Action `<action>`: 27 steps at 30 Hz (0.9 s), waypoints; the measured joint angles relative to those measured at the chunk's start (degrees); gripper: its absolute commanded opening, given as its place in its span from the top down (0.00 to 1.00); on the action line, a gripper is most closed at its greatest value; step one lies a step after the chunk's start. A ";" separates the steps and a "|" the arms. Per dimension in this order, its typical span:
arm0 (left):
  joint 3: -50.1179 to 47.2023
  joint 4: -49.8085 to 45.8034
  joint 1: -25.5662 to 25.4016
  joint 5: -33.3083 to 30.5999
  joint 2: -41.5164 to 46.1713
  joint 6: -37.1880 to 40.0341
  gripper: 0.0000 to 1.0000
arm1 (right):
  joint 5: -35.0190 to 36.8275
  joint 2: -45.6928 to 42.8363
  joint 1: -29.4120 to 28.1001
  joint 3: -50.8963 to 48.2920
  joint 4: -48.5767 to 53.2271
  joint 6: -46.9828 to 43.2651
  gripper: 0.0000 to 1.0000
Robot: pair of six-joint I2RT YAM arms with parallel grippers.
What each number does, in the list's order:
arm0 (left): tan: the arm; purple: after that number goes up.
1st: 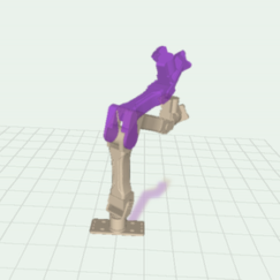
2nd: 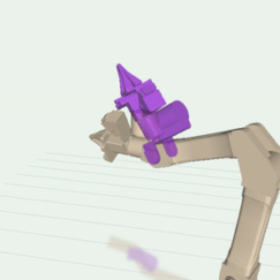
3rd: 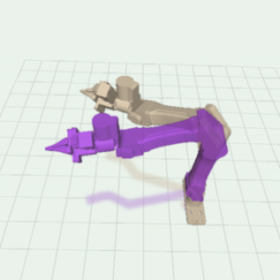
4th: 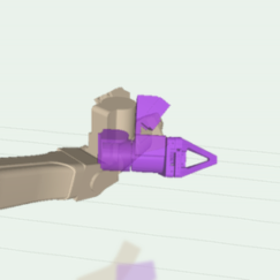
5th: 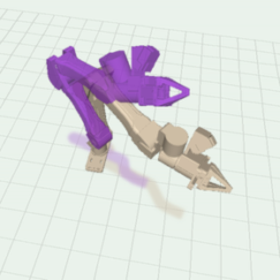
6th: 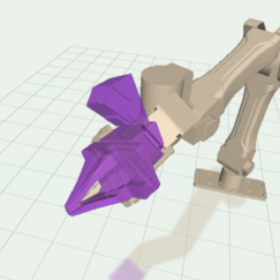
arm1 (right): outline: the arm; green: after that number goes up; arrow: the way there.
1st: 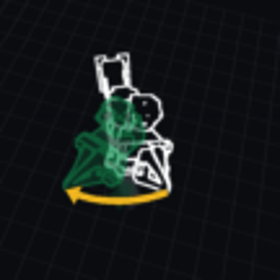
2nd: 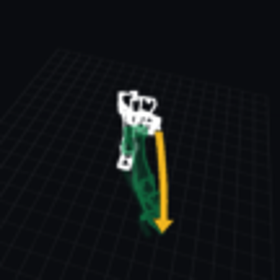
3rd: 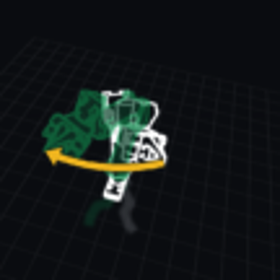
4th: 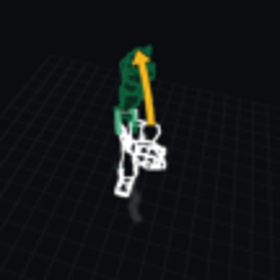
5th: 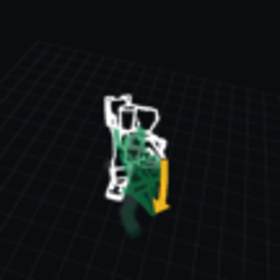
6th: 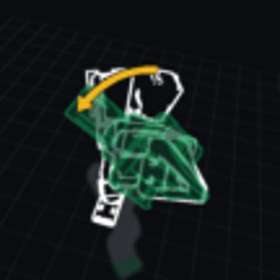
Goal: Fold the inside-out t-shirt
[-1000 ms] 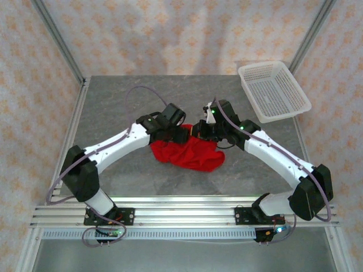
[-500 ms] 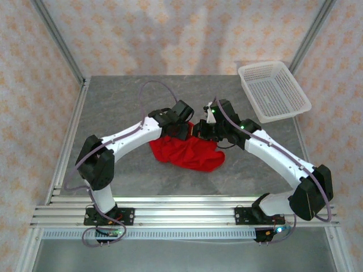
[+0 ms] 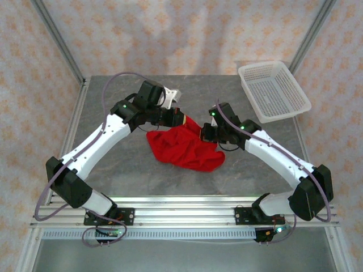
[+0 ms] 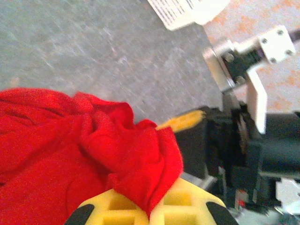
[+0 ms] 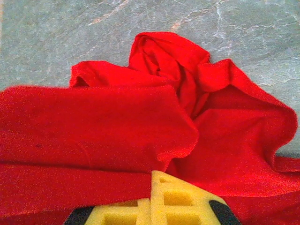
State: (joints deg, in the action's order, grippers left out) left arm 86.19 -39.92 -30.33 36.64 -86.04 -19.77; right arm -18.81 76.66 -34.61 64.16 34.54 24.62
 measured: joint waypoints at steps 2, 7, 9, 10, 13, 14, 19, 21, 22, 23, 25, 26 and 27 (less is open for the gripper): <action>0.00 -1.01 0.00 2.14 -0.02 0.17 1.00 | 2.40 0.09 -0.11 -0.31 0.92 -0.81 1.00; 0.00 -1.18 0.11 5.07 -0.02 0.13 1.00 | 6.99 0.98 -0.22 -0.31 3.96 -3.13 0.86; 0.00 -1.16 0.42 6.03 0.04 0.09 1.00 | 6.47 1.11 -0.26 -0.31 5.01 -5.57 0.77; 0.00 -1.09 0.70 6.58 0.04 0.09 1.00 | 6.19 0.94 -0.57 -0.31 5.07 -6.88 0.73; 0.00 -0.92 1.14 8.09 0.07 0.11 1.00 | 5.14 -1.77 -1.57 -1.25 2.34 -11.41 0.62; 0.00 -0.90 1.18 8.28 0.07 0.13 1.00 | 4.63 -3.50 -1.75 -2.14 0.59 -12.85 0.56; 0.00 -0.70 1.25 10.23 0.07 0.15 1.00 | 3.34 -12.11 -1.99 -5.86 -10.23 -22.91 0.40; 0.00 -0.55 1.25 11.23 0.07 0.15 1.00 | 3.37 -11.39 -2.01 -5.51 -13.64 -27.02 0.40; 0.00 -0.50 1.25 11.58 0.07 0.17 1.00 | 3.39 -10.12 -2.08 -4.94 -14.49 -29.00 0.40; 0.00 -0.50 1.25 11.96 0.07 0.17 1.00 | 3.34 -8.61 -2.12 -4.28 -15.06 -30.69 0.40; 0.02 -0.52 1.25 12.35 0.07 0.35 1.00 | 2.99 -4.87 -2.40 -2.82 -15.82 -34.34 0.40; 0.02 -0.52 1.25 12.44 0.07 0.37 1.00 | 2.71 -3.80 -2.54 -2.64 -16.22 -35.58 0.40; 0.02 -0.55 1.25 12.46 0.07 0.42 1.00 | 2.25 -2.89 -2.78 -2.64 -16.55 -37.07 0.40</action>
State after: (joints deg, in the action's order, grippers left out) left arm 86.21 -40.47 -29.08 49.10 -85.97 -19.35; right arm -16.56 73.78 -37.39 61.52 18.00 -12.45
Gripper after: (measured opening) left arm 0.038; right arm 0.603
